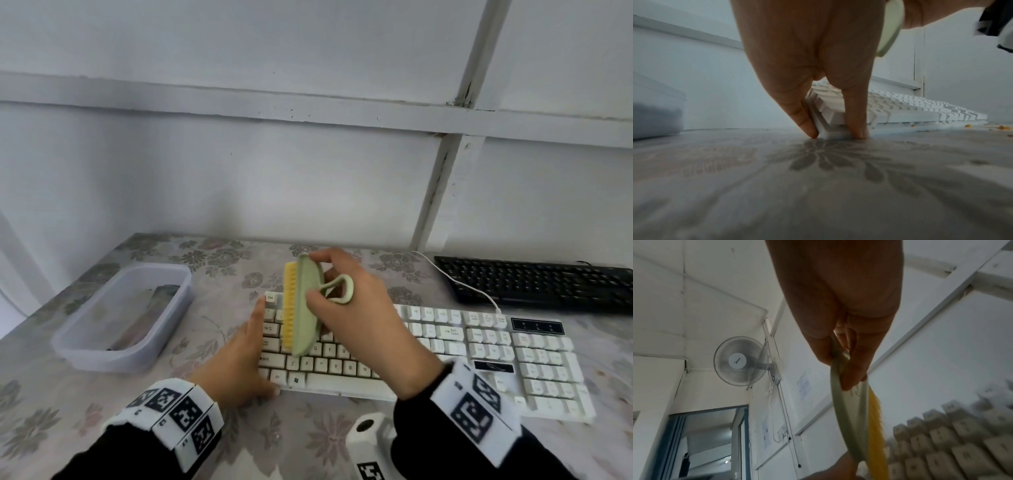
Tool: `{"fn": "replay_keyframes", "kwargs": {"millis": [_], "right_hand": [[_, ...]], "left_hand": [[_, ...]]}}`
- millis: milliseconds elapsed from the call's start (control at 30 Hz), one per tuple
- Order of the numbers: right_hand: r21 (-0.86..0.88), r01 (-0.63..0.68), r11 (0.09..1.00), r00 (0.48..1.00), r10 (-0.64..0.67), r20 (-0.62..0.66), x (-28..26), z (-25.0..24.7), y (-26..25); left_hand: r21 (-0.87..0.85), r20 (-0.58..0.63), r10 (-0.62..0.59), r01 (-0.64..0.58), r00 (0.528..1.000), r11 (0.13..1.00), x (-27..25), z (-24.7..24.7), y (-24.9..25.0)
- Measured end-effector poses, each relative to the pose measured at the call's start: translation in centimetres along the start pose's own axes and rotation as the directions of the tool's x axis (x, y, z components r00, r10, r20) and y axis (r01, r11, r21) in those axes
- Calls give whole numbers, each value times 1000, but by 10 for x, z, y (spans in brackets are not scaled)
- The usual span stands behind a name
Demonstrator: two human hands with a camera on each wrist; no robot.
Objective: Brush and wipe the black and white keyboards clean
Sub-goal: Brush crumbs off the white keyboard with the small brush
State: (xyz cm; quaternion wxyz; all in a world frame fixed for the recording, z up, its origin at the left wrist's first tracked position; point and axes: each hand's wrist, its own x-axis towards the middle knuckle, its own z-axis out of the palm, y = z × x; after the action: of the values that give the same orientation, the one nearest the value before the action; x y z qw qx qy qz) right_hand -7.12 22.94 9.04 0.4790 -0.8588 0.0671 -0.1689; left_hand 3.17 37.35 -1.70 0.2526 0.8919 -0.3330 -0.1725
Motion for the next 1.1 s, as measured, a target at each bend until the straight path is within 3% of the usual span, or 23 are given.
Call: {"fn": "replay_keyframes", "kwargs": {"millis": [333,467,567,633,767,867,1000,1100], "right_hand": [[-101,-21,995,976,42,212,-32,21,19],[19,-59,998,994,57,97,-19,12,7],[18,2,1000,1000,-2,29,-8,20,4],[12,16,1000,999,-16,51,-9,30,6],[-162,54,985,984,-25,175,-20,36,15],[-88,-31,996,970,51,239,-23,20,9],[-26,40,999,998,-38,56,-12,10,0],[-73,38,997,998,-34,55,-12,20,4]], "left_hand": [[-40,-70,205,-208,976,977,4,3,-8],[-18,-36,101,-102,994,995,3,2,-11],[-30,-25,113,-114,993,993,5,2,-12],[-44,-42,158,-160,987,986,6,2,-13],[-44,-75,302,-306,950,951,3,-1,-5],[-7,-63,196,-197,978,980,7,4,-13],[10,-19,43,-43,999,999,4,3,-9],[-4,-12,48,-48,999,999,2,1,-7]]}}
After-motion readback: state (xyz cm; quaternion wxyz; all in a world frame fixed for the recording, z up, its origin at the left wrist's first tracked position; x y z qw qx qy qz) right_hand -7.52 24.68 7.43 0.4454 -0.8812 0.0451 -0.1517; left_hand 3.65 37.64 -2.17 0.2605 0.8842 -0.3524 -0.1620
